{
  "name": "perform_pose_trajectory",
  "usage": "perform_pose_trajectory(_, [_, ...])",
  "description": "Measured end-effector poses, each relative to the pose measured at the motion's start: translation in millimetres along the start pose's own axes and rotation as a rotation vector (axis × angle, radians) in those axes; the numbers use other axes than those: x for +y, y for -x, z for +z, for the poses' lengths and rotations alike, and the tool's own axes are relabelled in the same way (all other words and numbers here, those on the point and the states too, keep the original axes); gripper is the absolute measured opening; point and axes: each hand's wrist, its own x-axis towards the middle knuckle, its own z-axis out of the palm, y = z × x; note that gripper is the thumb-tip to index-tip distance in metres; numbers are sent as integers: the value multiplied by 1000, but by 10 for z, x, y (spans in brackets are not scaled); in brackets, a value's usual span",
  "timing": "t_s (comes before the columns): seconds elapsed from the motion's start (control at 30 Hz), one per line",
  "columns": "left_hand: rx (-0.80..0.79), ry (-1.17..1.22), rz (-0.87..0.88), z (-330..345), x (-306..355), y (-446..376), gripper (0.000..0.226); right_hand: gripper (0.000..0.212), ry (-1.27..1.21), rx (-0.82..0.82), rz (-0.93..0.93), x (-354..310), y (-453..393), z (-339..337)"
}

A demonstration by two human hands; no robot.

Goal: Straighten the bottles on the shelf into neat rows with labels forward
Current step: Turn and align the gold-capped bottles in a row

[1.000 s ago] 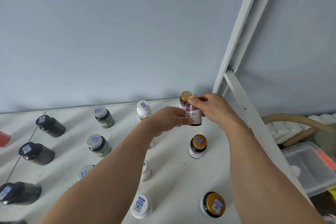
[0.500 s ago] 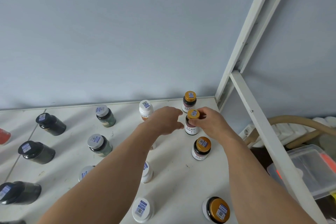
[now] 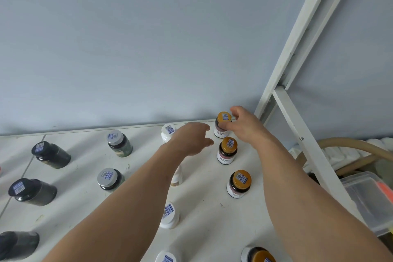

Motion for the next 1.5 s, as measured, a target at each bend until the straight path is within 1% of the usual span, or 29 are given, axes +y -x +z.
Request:
perform_pose_trajectory(0.03, [-2, 12, -5, -4, 0, -35, 57, 71, 14, -17, 11, -17, -50, 30])
perform_pose_trajectory(0.1, [-13, 34, -14, -2, -2, -97, 58, 62, 55, -22, 17, -38, -113, 85])
perform_pose_trajectory(0.2, [-32, 104, -34, 7, -12, -157, 60, 44, 71, 3, -14, -40, -168, 116])
perform_pose_trajectory(0.3, [-31, 183, -34, -12, -10, -183, 61, 36, 55, 5, -58, -55, -197, 58])
perform_pose_trajectory(0.47, [-78, 219, -14, -87, -5, -222, 65, 31, 52, -30, -136, -170, -187, -96])
perform_pose_trajectory(0.6, [-112, 286, 35, -152, -1, -216, 50, 31, 26, -20, -155, -246, -174, -155])
perform_pose_trajectory(0.7, [-136, 397, 41, -211, -22, -191, 39, 35, 41, 23, -147, -282, -155, -173])
perform_pose_trajectory(0.77, [-153, 450, 42, -246, -29, -177, 37, 39, 42, 44, -135, -298, -153, -183])
perform_pose_trajectory(0.87, [-162, 469, 44, -289, -23, -153, 37, 43, 37, 53, -127, -323, -148, -184])
perform_pose_trajectory(1.07, [-168, 440, 49, -330, -16, -146, 38, 43, 30, 57, -121, -349, -136, -197])
perform_pose_trajectory(1.17, [-144, 391, 45, -305, -21, -167, 40, 40, -3, 57, -126, -338, -145, -181])
perform_pose_trajectory(1.3, [-55, 169, 42, -232, -48, -199, 51, 37, -49, 68, -117, -219, -191, -69])
perform_pose_trajectory(1.37, [-23, 69, 45, -213, -52, -189, 53, 36, -50, 51, -101, -132, -196, 8])
perform_pose_trajectory(1.5, [-15, -5, 64, -202, -62, -169, 52, 39, -37, 3, -98, -2, -177, 165])
